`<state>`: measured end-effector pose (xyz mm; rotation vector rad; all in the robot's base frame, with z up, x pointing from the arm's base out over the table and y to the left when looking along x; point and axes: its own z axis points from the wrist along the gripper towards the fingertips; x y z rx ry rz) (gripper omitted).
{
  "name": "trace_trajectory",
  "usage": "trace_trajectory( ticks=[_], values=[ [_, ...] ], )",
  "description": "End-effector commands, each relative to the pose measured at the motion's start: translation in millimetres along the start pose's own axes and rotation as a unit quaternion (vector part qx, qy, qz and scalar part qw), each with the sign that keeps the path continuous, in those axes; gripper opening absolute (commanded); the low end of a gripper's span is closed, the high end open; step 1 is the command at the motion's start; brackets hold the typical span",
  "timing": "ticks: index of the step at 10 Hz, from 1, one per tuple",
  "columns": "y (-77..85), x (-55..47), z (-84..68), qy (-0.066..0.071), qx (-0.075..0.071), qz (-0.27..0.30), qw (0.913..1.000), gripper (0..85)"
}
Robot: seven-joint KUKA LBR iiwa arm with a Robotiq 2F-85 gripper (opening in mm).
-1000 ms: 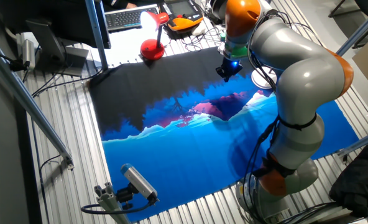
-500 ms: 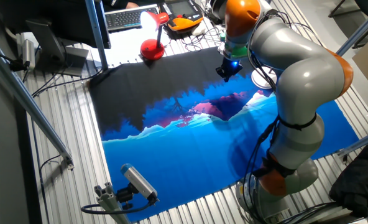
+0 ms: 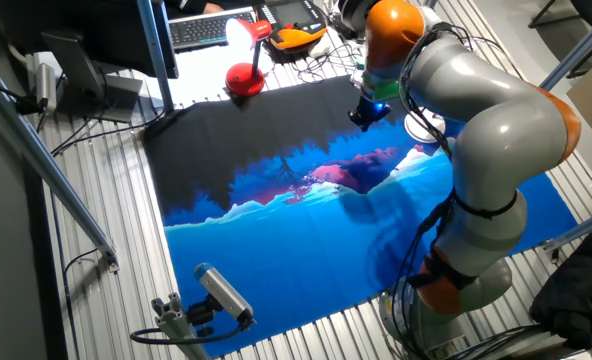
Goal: Turn off the desk lamp by pressing the button
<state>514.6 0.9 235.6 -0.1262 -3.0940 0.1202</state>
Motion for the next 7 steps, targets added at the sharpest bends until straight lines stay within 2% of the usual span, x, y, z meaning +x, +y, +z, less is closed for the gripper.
trace_trajectory(
  ticks=[1, 2, 3, 5, 6, 7],
  values=[
    [-0.2, 0.1, -0.2, -0.003, 0.014, 0.005, 0.9999, 0.0],
    [-0.2, 0.1, -0.2, -0.001, 0.015, 0.001, 0.9999, 0.0],
    [-0.2, 0.1, -0.2, -0.001, 0.008, 0.005, 1.0, 0.0],
    [-0.2, 0.1, -0.2, -0.005, 0.031, 0.008, 0.9995, 0.0],
    [-0.2, 0.1, -0.2, -0.011, 0.029, 0.005, 0.9995, 0.0],
    [-0.2, 0.1, -0.2, -0.017, 0.013, 0.0, 0.9998, 0.0]
  ],
)
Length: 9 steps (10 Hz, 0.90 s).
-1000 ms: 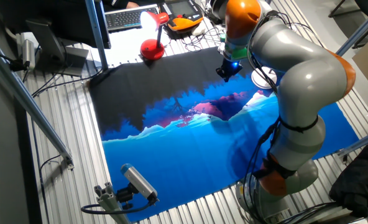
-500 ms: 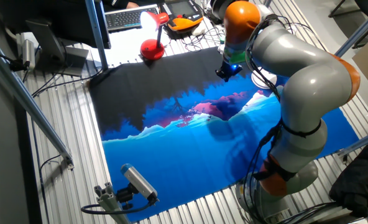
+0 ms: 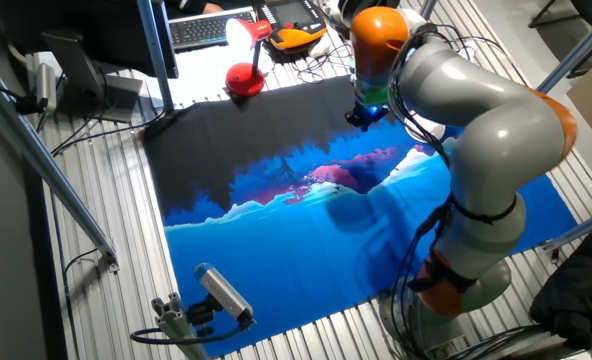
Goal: Turn off the desk lamp by pressing the button
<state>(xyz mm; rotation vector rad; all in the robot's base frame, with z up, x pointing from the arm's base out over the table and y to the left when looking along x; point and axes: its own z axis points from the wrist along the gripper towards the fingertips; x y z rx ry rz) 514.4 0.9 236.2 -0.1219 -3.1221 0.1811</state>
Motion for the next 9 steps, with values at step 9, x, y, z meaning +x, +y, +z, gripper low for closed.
trace_trajectory(
  ticks=[9],
  values=[
    [-92.5, -17.3, 35.3, -0.036, 0.144, -0.094, 0.9845, 0.0]
  ],
)
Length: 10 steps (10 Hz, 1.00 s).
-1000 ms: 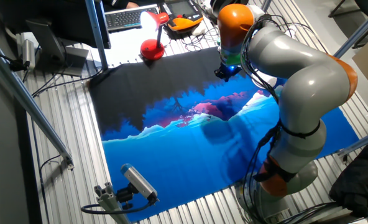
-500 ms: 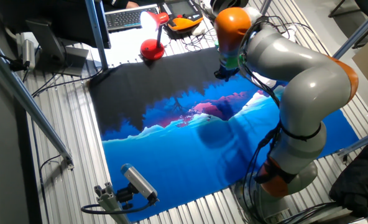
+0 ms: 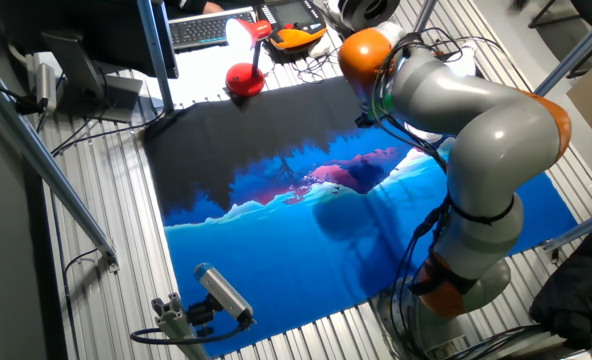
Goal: Turn off the desk lamp by pressing the button
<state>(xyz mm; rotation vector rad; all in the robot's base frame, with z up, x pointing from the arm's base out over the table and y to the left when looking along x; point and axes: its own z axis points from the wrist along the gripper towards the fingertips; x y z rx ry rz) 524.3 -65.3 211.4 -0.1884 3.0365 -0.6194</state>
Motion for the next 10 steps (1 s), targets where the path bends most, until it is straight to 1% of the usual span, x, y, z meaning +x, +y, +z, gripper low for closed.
trace_trajectory(
  ticks=[1, 2, 3, 4, 5, 6, 7, 8, 9, 10],
  values=[
    [-42.6, 4.9, 20.1, -0.001, -0.003, -0.011, 0.9999, 0.0],
    [-53.6, 4.5, 28.1, -0.001, -0.004, -0.024, 0.9997, 0.0],
    [-61.4, 3.6, 35.1, 0.002, 0.0, -0.031, 0.9995, 0.0],
    [-67.5, 2.8, 42.0, 0.01, 0.014, -0.037, 0.9992, 0.0],
    [-76.1, 5.0, 52.5, 0.012, 0.029, -0.044, 0.9985, 0.0],
    [-82.8, 6.7, 62.3, 0.01, 0.025, -0.044, 0.9986, 0.0],
    [-90.7, 9.3, 72.0, 0.01, 0.037, -0.05, 0.998, 0.0],
    [-97.2, 11.0, 82.6, 0.009, 0.026, -0.055, 0.9981, 0.0],
    [-94.5, 6.6, 85.2, 0.021, 0.004, -0.048, 0.9986, 0.0],
    [-91.5, 3.1, 80.5, 0.038, 0.001, -0.048, 0.9981, 0.0]
  ],
)
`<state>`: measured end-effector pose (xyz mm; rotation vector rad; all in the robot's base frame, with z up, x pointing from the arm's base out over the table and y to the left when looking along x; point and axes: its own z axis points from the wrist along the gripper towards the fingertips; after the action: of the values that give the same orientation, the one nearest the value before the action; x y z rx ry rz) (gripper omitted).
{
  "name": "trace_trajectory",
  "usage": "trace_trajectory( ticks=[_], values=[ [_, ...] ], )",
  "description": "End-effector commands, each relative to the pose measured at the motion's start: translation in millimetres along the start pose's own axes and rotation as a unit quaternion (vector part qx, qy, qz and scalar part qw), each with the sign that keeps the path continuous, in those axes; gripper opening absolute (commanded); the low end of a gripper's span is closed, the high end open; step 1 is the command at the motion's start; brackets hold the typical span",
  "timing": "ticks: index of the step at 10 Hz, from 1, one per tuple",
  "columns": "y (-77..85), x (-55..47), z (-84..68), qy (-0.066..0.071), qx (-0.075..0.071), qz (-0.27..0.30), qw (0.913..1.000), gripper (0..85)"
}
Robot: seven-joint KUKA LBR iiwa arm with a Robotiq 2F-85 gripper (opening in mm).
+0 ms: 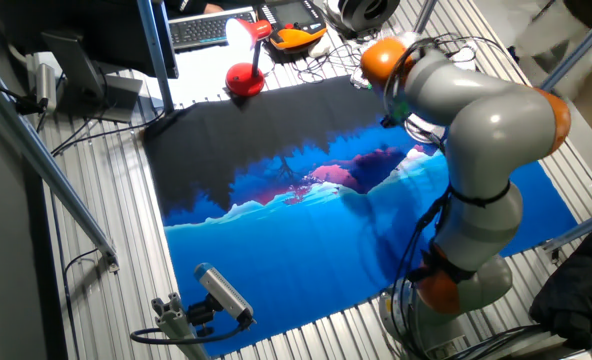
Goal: Turn off the desk lamp by pressing the button
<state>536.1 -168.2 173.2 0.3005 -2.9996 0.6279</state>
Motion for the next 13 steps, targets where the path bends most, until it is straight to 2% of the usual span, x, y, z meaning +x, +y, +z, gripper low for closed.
trace_trajectory(
  ticks=[1, 3, 4, 5, 6, 8, 9, 10, 11, 13],
  values=[
    [-11.0, 2.1, 5.0, 0.011, -0.001, 0.002, 0.9999, 0.0],
    [-11.0, 2.1, 5.0, 0.042, 0.011, 0.004, 0.9991, 0.0],
    [-11.0, 2.1, 5.0, 0.049, 0.02, 0.012, 0.9985, 0.0],
    [-11.0, 2.1, 5.0, 0.051, 0.038, 0.022, 0.9977, 0.0],
    [-11.0, 2.1, 5.0, 0.051, 0.064, 0.035, 0.996, 0.0],
    [-11.0, 2.1, 5.0, 0.041, 0.086, 0.075, 0.9926, 0.0],
    [-11.0, 2.1, 5.0, 0.036, 0.111, 0.078, 0.9901, 0.0],
    [-11.0, 2.1, 5.0, 0.031, 0.125, 0.082, 0.9883, 0.0],
    [-11.3, 2.5, 6.2, 0.025, 0.132, 0.087, 0.9871, 0.0],
    [-18.5, 4.3, 21.1, 0.015, 0.137, 0.093, 0.9861, 0.0]
  ],
)
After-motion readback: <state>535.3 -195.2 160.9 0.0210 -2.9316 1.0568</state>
